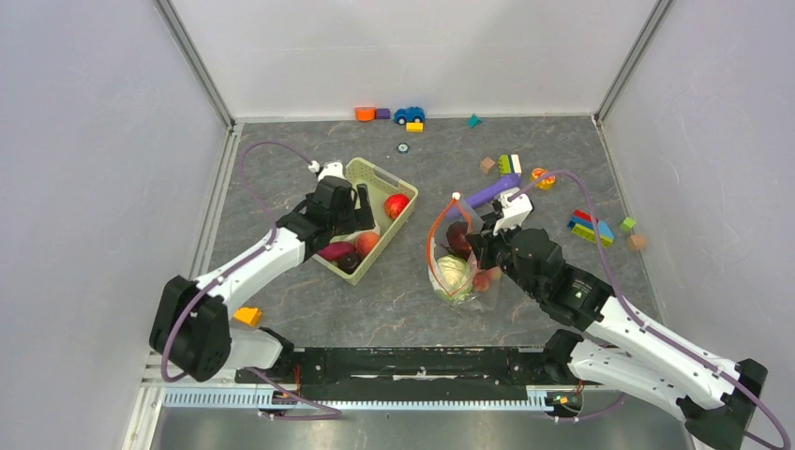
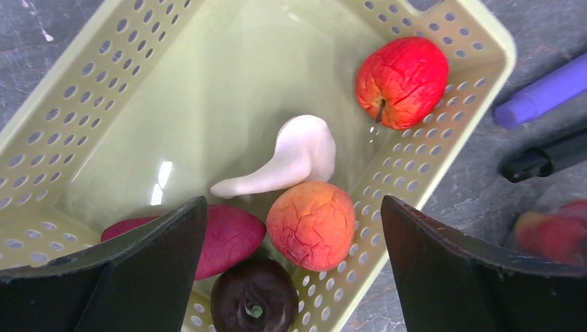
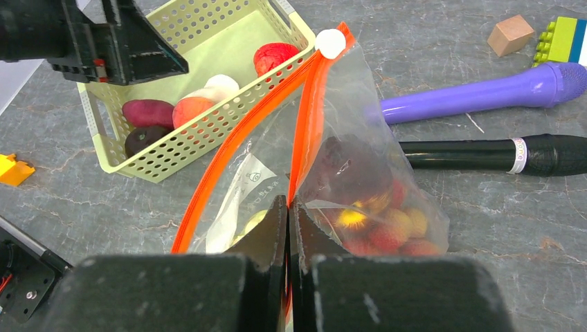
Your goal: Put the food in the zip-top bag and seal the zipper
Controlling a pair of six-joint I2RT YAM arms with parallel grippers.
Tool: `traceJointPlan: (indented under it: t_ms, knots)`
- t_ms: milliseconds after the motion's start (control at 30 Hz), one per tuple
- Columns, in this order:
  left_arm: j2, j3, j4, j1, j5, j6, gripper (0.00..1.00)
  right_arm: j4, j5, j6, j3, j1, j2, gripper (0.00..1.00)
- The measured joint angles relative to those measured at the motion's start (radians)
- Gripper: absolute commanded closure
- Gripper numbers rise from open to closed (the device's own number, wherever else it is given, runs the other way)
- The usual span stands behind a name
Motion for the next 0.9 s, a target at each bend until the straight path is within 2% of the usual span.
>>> traceJointPlan:
  t_ms: [333, 467, 900]
  knots:
    - [0.185, 0.076, 0.000, 0.002, 0.018, 0.001, 0.00, 0.000, 0.000, 0.000, -0.001, -0.006, -0.001, 1.00]
    - [0.238, 0.105, 0.001, 0.003, 0.069, 0.003, 0.01, 0.000, 0.000, 0.000, -0.003, -0.006, -0.004, 1.00]
    - [0.343, 0.124, -0.010, 0.003, 0.131, 0.005, 0.19, 0.000, 0.001, 0.001, -0.010, -0.011, -0.010, 1.00]
